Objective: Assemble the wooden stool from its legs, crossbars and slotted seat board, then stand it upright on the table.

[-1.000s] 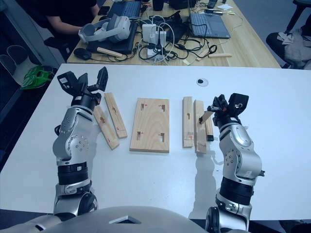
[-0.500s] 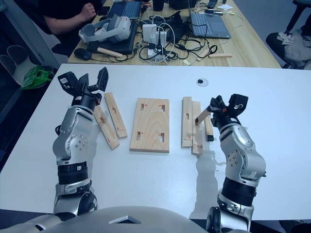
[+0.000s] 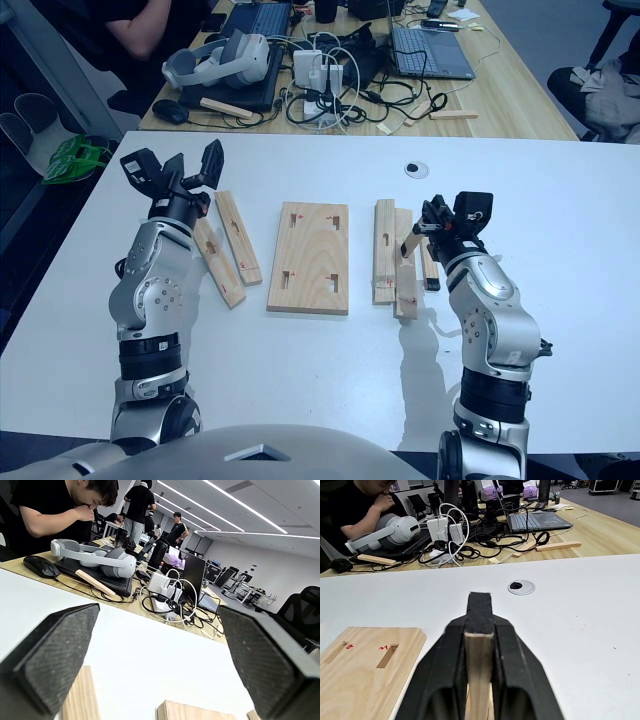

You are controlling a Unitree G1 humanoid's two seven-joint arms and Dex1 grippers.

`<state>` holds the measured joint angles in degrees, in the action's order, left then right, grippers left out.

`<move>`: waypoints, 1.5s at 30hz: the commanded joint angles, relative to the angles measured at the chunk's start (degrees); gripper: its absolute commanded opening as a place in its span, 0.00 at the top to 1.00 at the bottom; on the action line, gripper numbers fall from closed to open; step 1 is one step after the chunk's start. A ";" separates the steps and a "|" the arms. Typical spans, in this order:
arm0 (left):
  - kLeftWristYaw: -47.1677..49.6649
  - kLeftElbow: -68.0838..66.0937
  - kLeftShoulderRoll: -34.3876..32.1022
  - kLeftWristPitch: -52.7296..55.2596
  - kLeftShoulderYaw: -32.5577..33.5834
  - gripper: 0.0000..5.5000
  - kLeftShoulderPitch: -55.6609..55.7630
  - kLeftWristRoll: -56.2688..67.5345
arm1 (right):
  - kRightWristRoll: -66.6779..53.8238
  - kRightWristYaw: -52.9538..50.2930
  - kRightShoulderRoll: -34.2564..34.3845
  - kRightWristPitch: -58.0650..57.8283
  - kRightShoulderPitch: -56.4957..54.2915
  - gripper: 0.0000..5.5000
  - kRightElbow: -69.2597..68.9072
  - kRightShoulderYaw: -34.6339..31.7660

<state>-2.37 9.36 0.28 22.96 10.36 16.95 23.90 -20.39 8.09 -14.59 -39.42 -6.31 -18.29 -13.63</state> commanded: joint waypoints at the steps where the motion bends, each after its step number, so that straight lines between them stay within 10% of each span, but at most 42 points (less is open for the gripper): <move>1: 0.29 0.02 -0.29 0.95 0.15 0.20 0.78 0.50 | 1.44 -1.13 -0.95 -0.81 0.21 0.93 1.58 -0.47; 10: 0.08 0.17 -0.59 1.37 0.12 0.20 0.64 0.66 | 2.64 -1.28 -2.10 -0.12 -1.27 0.93 8.37 -1.36; 22: -0.51 -0.92 -0.72 2.03 -0.50 0.20 2.07 0.83 | 5.37 10.00 -2.87 39.40 -8.85 0.93 41.20 -2.28; 36: -0.77 -0.93 -0.88 3.24 0.04 0.20 2.18 1.00 | 3.97 9.76 -2.66 38.25 -9.28 0.93 40.63 -2.20; 45: -0.62 -1.32 -0.25 3.24 0.67 0.20 1.97 2.19 | 5.82 8.20 -4.23 39.45 -9.64 0.61 33.95 -1.91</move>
<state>-3.14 8.27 0.03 25.49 10.79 18.64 25.55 -15.06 17.11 -17.98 0.43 -15.48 17.94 -15.02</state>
